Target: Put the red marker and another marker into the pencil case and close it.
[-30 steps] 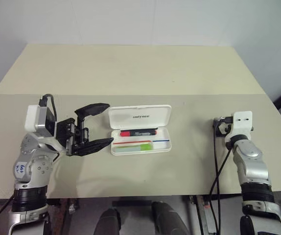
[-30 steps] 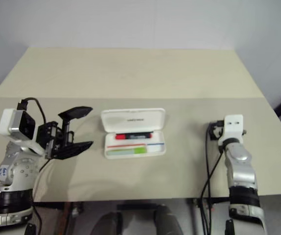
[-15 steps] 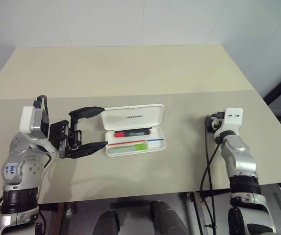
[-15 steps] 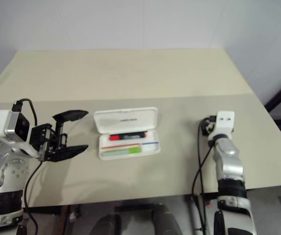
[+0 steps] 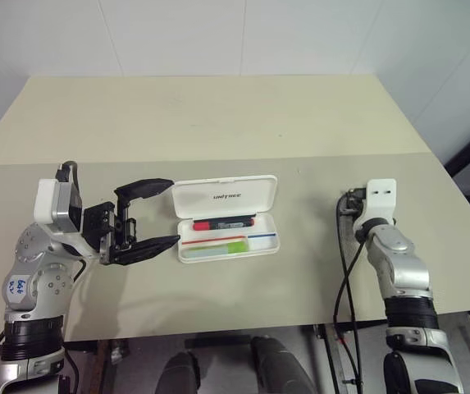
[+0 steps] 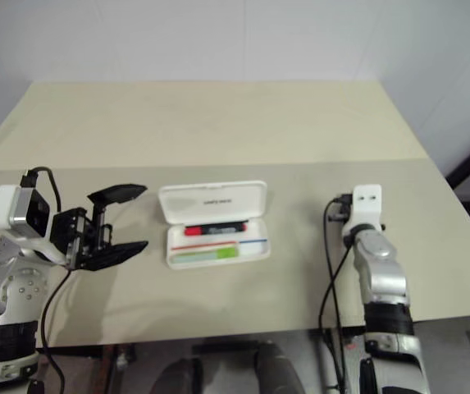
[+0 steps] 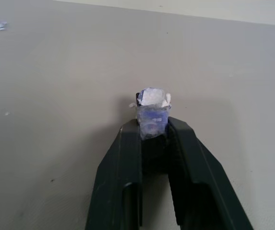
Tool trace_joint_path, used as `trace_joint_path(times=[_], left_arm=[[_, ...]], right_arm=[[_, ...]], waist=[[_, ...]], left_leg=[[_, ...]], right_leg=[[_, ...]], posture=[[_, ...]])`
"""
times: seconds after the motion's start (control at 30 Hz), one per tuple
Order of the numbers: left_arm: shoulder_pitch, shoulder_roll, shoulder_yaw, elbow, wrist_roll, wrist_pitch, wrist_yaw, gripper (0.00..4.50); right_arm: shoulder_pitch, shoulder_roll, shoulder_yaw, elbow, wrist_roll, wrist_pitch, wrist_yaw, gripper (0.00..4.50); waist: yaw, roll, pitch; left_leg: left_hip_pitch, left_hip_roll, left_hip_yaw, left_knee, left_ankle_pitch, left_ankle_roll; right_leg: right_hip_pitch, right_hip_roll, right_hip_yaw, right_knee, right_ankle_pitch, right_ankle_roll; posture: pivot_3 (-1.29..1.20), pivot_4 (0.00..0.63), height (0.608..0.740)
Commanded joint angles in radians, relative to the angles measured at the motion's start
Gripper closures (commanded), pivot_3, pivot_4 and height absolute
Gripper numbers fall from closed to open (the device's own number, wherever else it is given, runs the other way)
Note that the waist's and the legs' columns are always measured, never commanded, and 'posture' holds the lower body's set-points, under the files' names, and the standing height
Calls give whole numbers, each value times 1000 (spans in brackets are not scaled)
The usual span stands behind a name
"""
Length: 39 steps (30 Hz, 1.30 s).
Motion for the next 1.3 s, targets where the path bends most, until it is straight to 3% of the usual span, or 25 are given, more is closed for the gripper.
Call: trace_joint_path(times=[0.03, 0.4, 0.63, 1.0, 1.3], left_arm=[[-3, 4, 27, -25, -11, -9, 3, 0], [25, 19, 42, -13, -32, 9, -41, 0], [97, 58, 70, -8, -18, 9, -103, 0], [192, 131, 166, 46, -5, -27, -196, 0], [216, 168, 234, 90, 7, -56, -222, 0]], right_arm=[[17, -49, 18, -174, 64, 22, 129, 4125], [83, -286, 95, -618, 369, 195, 594, 4125], [25, -430, 275, -645, 326, 164, 805, 4125], [-145, -356, 472, -458, 175, 9, 920, 4125], [-180, -336, 508, -312, 88, -100, 1000, 4125]], waist=[[-1, 2, 1], [17, 2, 2], [20, 2, 2], [26, 2, 2], [39, 1, 2]], left_leg=[[0, 0, 0, 0, 0, 0], [-1, 0, 0, 0, 0, 0], [-2, 1, 0, 0, -1, 0], [-3, 2, -1, -2, -1, -1], [-3, 2, -3, -7, -2, -2]], right_leg=[[0, 0, 0, 0, 0, 0], [-1, 0, 0, -1, 0, 0], [-1, -1, -1, -3, 0, 0], [-2, -4, -4, -4, -2, -3], [-5, -4, -7, -4, -3, -6]], posture=[[0, 150, 740], [0, 150, 740], [0, 150, 740], [0, 150, 740], [0, 150, 740]])
